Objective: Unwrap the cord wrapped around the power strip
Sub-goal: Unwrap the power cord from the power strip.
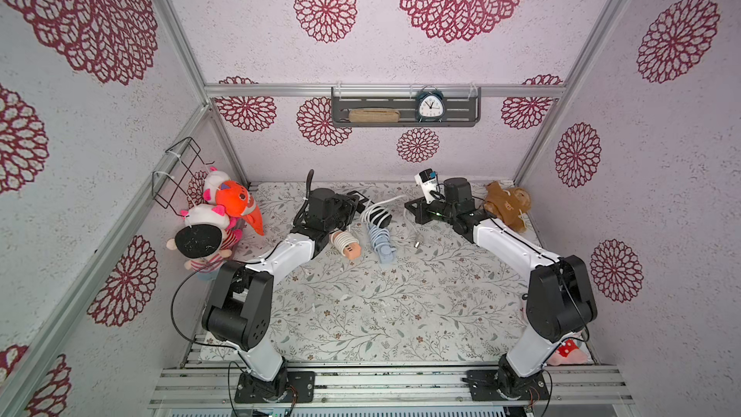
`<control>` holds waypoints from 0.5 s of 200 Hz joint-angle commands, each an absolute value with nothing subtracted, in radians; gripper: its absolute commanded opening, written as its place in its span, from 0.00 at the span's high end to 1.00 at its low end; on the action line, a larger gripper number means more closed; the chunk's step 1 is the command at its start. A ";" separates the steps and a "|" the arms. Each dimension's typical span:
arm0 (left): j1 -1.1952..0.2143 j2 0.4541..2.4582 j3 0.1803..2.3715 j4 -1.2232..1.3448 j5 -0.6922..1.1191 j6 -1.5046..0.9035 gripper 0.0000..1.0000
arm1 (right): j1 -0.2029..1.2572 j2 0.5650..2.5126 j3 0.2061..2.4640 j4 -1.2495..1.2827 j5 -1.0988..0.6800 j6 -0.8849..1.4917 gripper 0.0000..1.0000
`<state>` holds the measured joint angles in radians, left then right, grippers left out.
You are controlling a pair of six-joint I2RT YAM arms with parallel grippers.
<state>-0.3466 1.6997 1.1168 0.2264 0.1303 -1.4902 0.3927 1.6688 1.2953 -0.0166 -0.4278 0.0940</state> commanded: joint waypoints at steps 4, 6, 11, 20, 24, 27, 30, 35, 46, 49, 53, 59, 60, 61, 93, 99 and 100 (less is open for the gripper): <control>-0.333 1.728 1.175 0.302 0.043 -1.503 1.00 | 0.416 1.514 1.225 -0.081 -0.492 0.008 1.00; -0.332 1.731 1.182 0.302 0.040 -1.503 1.00 | 0.417 1.506 1.213 -0.081 -0.491 0.005 1.00; -0.332 1.741 1.196 0.302 0.033 -1.502 1.00 | 0.422 1.482 1.180 -0.079 -0.490 0.000 1.00; -0.331 1.760 1.224 0.308 0.033 -1.503 1.00 | 0.429 1.446 1.123 -0.065 -0.487 -0.002 1.00; -0.331 1.771 1.236 0.314 0.036 -1.506 1.00 | 0.430 1.430 1.098 -0.058 -0.485 -0.001 1.00; -0.330 1.777 1.244 0.321 0.040 -1.510 1.00 | 0.432 1.421 1.081 -0.055 -0.485 0.002 1.00; -0.330 1.785 1.252 0.331 0.046 -1.513 1.00 | 0.431 1.415 1.065 -0.053 -0.480 0.005 1.00; -0.329 1.797 1.264 0.343 0.054 -1.520 1.00 | 0.432 1.408 1.046 -0.053 -0.474 0.013 1.00; -0.329 1.819 1.294 0.355 0.068 -1.532 1.00 | 0.436 1.408 1.005 -0.049 -0.463 0.023 1.00; -0.329 1.821 1.300 0.356 0.073 -1.534 1.00 | 0.437 1.410 0.995 -0.047 -0.456 0.026 1.00; -0.329 1.825 1.307 0.357 0.079 -1.536 1.00 | 0.436 1.414 0.984 -0.044 -0.448 0.028 1.00; -0.330 1.828 1.313 0.364 0.086 -1.541 1.00 | 0.436 1.423 0.970 -0.038 -0.436 0.028 1.00; -0.331 1.827 1.313 0.365 0.087 -1.543 1.00 | 0.436 1.425 0.968 -0.037 -0.435 0.027 1.00; -0.331 1.828 1.314 0.367 0.087 -1.544 1.00 | 0.436 1.427 0.967 -0.035 -0.431 0.027 1.00; -0.328 1.800 1.279 0.418 0.120 -1.585 1.00 | 0.436 1.529 0.977 -0.005 -0.366 0.028 1.00; -0.328 1.790 1.264 0.431 0.121 -1.591 1.00 | 0.436 1.553 0.989 -0.001 -0.363 0.032 1.00; -0.327 1.789 1.262 0.433 0.121 -1.592 1.00 | 0.436 1.556 0.991 0.001 -0.363 0.033 1.00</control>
<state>-0.3386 1.8347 1.2808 0.3069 0.1013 -1.5364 0.4377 1.4979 0.9558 -0.0460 -0.4099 0.0414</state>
